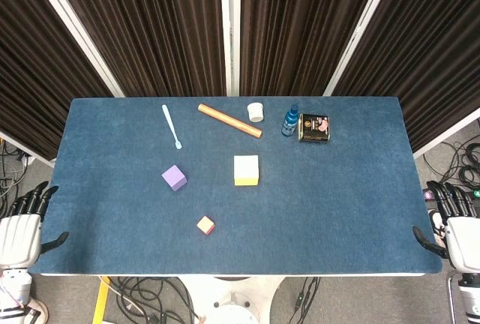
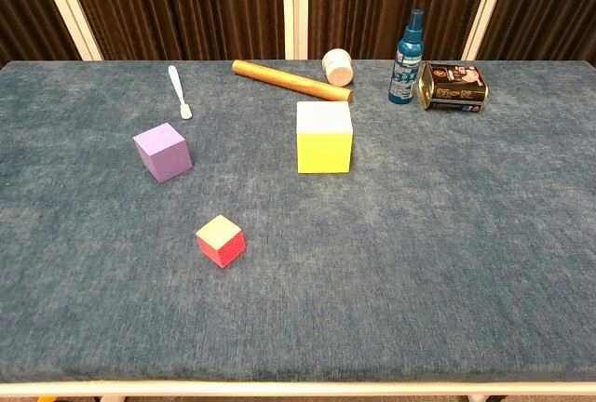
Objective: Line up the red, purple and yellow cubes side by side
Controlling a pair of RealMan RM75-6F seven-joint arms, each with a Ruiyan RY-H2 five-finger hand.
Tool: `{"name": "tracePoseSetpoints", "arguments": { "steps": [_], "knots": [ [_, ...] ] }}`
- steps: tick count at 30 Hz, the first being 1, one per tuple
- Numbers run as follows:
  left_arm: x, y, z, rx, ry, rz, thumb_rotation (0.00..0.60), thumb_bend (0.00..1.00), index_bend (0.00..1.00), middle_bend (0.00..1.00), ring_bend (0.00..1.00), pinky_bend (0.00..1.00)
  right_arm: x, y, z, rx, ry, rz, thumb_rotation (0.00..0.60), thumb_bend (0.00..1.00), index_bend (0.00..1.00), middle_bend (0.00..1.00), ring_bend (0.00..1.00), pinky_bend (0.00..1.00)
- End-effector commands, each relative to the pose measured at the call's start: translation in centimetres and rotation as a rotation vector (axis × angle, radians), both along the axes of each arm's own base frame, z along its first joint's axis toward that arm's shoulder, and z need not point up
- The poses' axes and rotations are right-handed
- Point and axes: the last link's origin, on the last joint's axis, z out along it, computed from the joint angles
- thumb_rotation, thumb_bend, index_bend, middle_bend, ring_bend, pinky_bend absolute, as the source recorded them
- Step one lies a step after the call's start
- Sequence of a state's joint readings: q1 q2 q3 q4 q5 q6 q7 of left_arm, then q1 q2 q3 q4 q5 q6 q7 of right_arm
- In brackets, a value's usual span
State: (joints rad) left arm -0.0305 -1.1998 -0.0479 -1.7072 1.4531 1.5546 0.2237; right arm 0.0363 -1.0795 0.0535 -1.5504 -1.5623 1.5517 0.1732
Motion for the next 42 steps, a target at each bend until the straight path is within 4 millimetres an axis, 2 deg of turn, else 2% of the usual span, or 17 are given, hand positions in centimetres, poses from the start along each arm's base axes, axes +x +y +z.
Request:
{"name": "tracePoseSetpoints", "arguments": {
  "steps": [1,10,13,19,22,23,25,27,29,30,33,38,42],
  "knots": [
    [0.0,0.2,-0.1,-0.006,-0.001,0.001,0.600,0.10,0.21,0.20,0.17,0.21,-0.1,0.0,0.0,0.002,0.001,-0.005,0.600,0.20,0.00,0.09,0.00,0.08],
    [0.3,0.6,0.0,-0.010,0.004,-0.014,0.600,0.10,0.21,0.20,0.17,0.21,-0.2,0.0,-0.1,0.000,-0.008,-0.002,0.600,0.20,0.00,0.09,0.00,0.08],
    [0.5,1.4,0.2,-0.015,0.023,-0.031,0.600,0.10,0.21,0.20,0.17,0.21,-0.2,-0.1,0.0,0.004,-0.003,0.000,0.600,0.20,0.00,0.09,0.00,0.08],
    [1.6,5.6,0.1,-0.046,-0.015,-0.099,0.600,0.09,0.21,0.20,0.17,0.22,0.3,-0.4,0.4,0.003,0.014,0.020,0.600,0.20,0.00,0.09,0.00,0.08],
    [2.5,8.3,-0.4,-0.109,-0.049,-0.106,0.600,0.09,0.21,0.20,0.18,0.30,0.6,-0.6,0.5,0.000,0.021,0.026,0.600,0.20,0.00,0.09,0.00,0.08],
    [3.0,9.2,-0.5,-0.120,-0.052,-0.112,0.600,0.09,0.22,0.23,0.21,0.36,0.6,-0.6,0.6,0.000,0.022,0.027,0.600,0.20,0.00,0.09,0.00,0.08],
    [4.1,11.3,-1.2,-0.136,-0.096,-0.126,0.600,0.08,0.24,0.34,0.33,0.53,0.8,-0.8,0.6,0.002,0.024,0.032,0.600,0.20,0.00,0.09,0.00,0.08],
    [5.1,13.4,-2.4,-0.170,-0.137,-0.125,0.600,0.07,0.29,0.49,0.54,0.80,0.9,-0.9,0.5,0.005,0.024,0.035,0.600,0.20,0.00,0.09,0.00,0.08],
    [5.7,15.0,-3.5,-0.215,-0.153,-0.111,0.600,0.05,0.31,0.58,0.65,0.92,0.9,-0.9,0.5,0.005,0.024,0.034,0.600,0.20,0.00,0.09,0.00,0.08],
    [6.1,15.9,-4.3,-0.241,-0.157,-0.100,0.600,0.03,0.32,0.64,0.71,0.95,1.0,-1.0,0.5,0.006,0.026,0.033,0.600,0.20,0.00,0.09,0.00,0.08],
    [7.1,17.9,-6.3,-0.297,-0.162,-0.067,0.600,0.00,0.32,0.73,0.79,0.99,1.0,-1.0,0.5,0.009,0.030,0.028,0.600,0.20,0.00,0.09,0.00,0.08],
    [9.1,19.7,-9.7,-0.380,-0.225,-0.007,0.600,0.00,0.32,0.78,0.83,1.00,0.9,-1.2,0.4,0.014,0.036,0.019,0.600,0.20,0.00,0.09,0.00,0.08],
    [10.1,20.2,-12.3,-0.418,-0.210,0.029,0.600,0.00,0.29,0.81,0.85,1.00,0.8,-1.4,0.3,0.020,0.039,0.012,0.600,0.19,0.00,0.09,0.00,0.08]
  ]
}}
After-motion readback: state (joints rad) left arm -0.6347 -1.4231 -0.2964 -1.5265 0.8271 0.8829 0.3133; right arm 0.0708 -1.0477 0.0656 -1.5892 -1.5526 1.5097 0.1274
